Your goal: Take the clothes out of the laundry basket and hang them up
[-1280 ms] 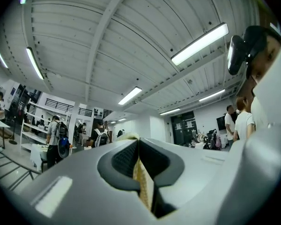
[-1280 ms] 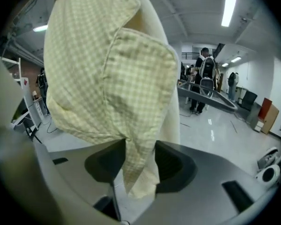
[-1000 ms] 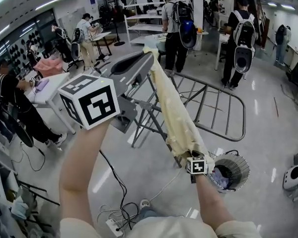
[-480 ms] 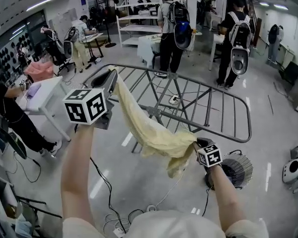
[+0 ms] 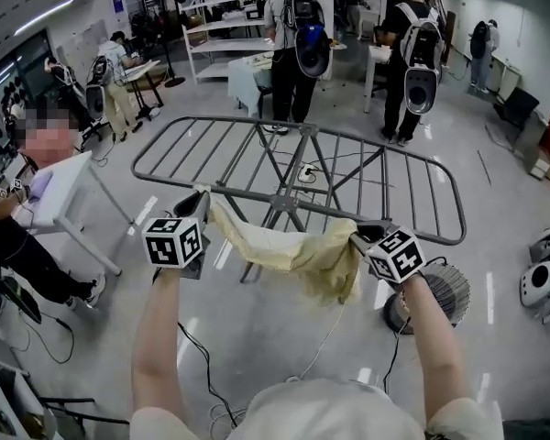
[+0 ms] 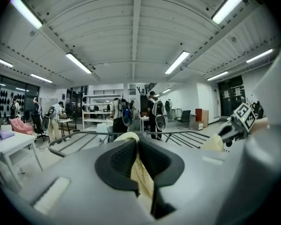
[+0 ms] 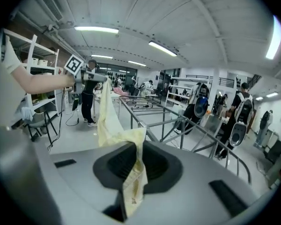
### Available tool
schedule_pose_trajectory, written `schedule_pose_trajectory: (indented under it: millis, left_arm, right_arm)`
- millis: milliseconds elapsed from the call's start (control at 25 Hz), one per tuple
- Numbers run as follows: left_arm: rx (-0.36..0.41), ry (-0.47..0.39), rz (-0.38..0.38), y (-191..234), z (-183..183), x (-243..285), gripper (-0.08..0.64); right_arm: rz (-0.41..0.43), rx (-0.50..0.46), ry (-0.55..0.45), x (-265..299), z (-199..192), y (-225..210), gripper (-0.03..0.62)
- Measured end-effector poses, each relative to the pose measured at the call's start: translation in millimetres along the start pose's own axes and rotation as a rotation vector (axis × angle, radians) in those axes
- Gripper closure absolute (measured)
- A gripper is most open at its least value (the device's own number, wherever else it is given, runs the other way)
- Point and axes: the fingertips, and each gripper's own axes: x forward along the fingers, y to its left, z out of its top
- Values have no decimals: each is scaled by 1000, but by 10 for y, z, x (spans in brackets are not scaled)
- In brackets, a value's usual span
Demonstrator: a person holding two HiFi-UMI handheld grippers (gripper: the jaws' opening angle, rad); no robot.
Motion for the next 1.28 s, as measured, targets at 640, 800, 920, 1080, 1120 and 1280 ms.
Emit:
schedule_pose_trajectory:
  millis: [640,800,920,1080,1120,1280]
  left_arm:
    - [-11,241,-608,-1944,-1121,295,100]
    - [76,152,-760,-2410,-855,175,103]
    - [79,221,-756,-2412,-899,204,104]
    - [83,282,-659,-1999,-1122,173,103]
    - [78,277,-643,-1909,-1148,140,103]
    - [48,269,-691,-1990,-1170,-8,103]
  right_arm:
    - [-48,-45,-51,19,565,266,554]
    - [8,-82,-36,112,551,531,554]
    - [5,-101,-12,209,508,599,554]
    - [9,-84,4,272,409,625,554]
    - [15,-83,4,268,394,646,554]
    - [42,-102,9,253,361,777,554]
